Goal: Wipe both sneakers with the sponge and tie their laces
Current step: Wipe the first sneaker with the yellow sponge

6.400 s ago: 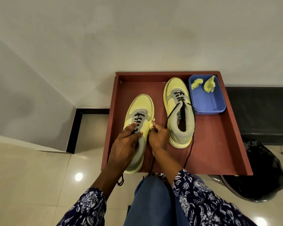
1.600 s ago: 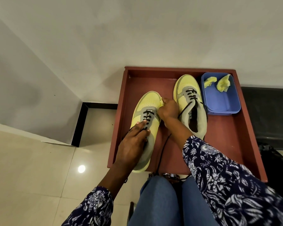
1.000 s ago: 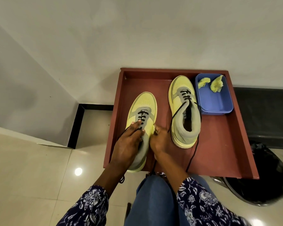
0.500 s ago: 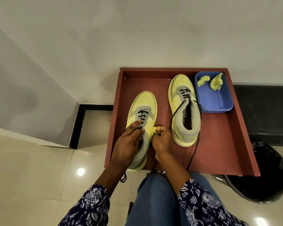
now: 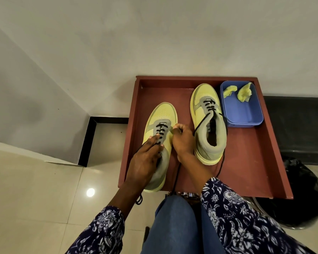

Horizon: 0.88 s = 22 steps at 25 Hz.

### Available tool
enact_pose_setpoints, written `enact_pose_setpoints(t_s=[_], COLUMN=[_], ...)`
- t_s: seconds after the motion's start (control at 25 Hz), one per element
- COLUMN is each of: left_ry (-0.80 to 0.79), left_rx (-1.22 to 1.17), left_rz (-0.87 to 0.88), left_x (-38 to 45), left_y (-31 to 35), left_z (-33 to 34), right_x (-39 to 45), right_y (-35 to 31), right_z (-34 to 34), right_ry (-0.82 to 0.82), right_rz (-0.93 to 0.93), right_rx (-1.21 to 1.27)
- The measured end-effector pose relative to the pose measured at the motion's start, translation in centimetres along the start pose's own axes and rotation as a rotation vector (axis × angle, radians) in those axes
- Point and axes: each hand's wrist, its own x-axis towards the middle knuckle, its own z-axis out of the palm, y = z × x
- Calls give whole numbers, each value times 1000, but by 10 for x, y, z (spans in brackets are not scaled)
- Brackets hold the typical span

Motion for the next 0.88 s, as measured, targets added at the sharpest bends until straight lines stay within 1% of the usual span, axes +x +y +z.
enact_pose_setpoints(t_s=[0.12,0.32,0.52,0.64,0.88], left_ry=[6,3,-1,16,24], left_rx=[11,14,6,0,-34], left_rz=[-7,-13,-18,-20,-22], left_x=[0,-2,-3,-4,-5], left_y=[0,0,-2,-2,-5], left_z=[0,1,2,3,6], right_x=[-10,-37,-65,-80,-92], right_y=[16,35,46,48,51], right_z=[-1,0,2,1,-5], right_ry=[1,13,25,-7,-40], right_rz=[-19,7,110,185,260], right_rx=[13,45,89,100,150])
